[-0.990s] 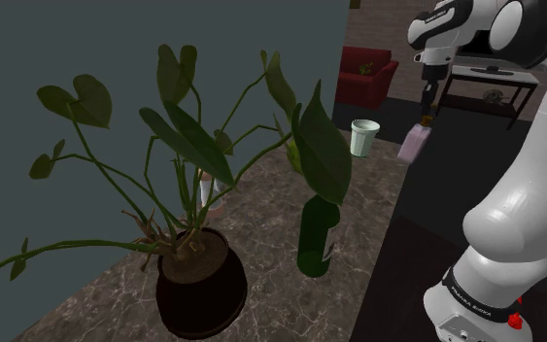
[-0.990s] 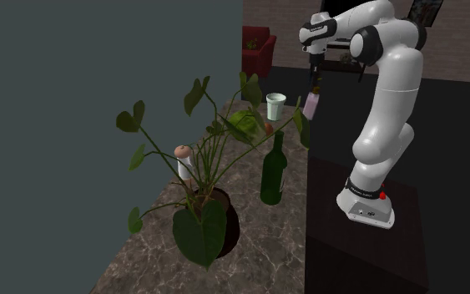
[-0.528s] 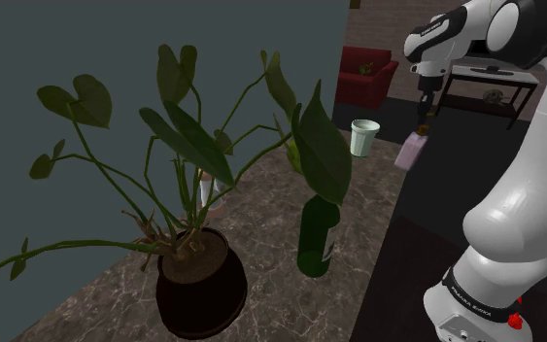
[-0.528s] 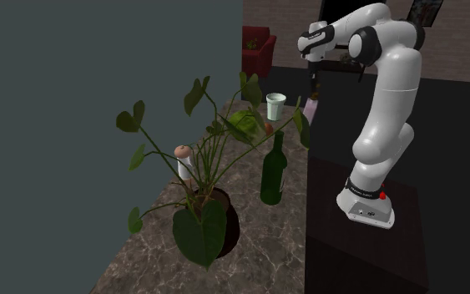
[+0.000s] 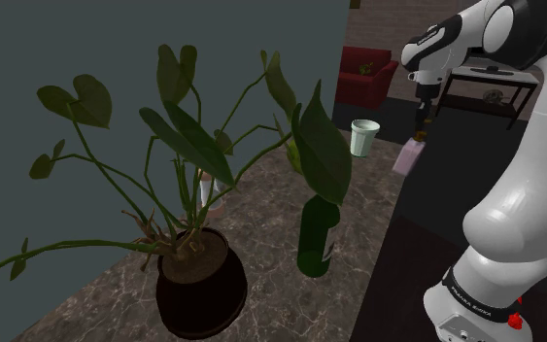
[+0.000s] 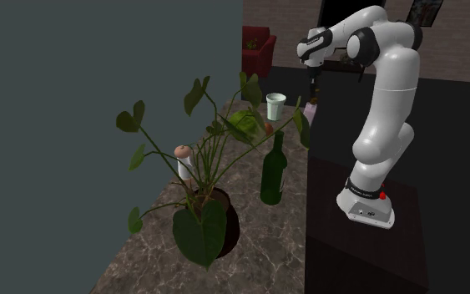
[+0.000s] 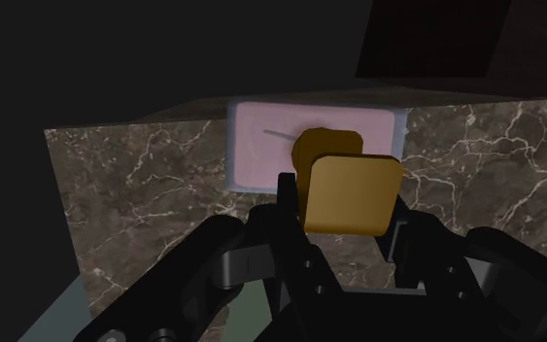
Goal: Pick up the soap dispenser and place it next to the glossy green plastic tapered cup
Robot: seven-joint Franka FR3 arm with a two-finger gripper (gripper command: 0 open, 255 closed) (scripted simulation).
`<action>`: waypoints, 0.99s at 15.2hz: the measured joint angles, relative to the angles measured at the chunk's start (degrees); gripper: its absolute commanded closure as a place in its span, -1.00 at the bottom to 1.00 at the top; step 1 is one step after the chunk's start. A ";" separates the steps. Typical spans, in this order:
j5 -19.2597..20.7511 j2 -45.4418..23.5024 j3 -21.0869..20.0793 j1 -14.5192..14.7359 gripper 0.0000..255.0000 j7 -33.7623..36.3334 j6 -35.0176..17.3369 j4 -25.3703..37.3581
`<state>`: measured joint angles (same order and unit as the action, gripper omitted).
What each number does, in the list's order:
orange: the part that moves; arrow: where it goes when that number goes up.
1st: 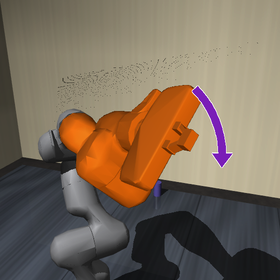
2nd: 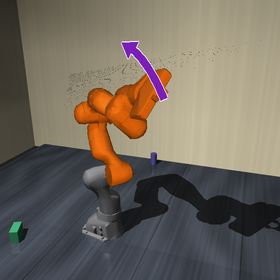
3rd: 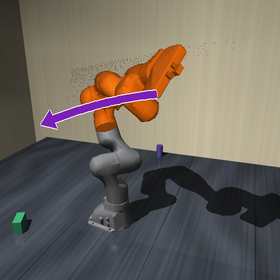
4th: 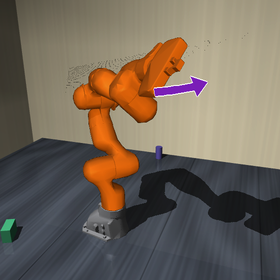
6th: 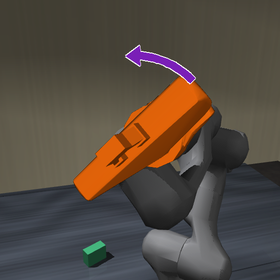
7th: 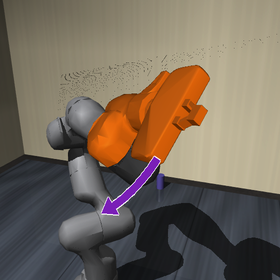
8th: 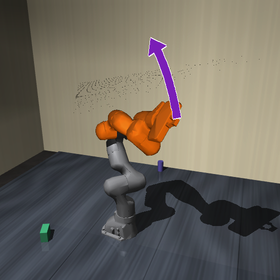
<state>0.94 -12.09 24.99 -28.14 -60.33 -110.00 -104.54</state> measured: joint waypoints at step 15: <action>0.26 0.77 -0.03 0.25 -1.00 0.20 6.64 6.02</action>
<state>1.21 -11.33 24.96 -27.89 -60.12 -103.36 -98.52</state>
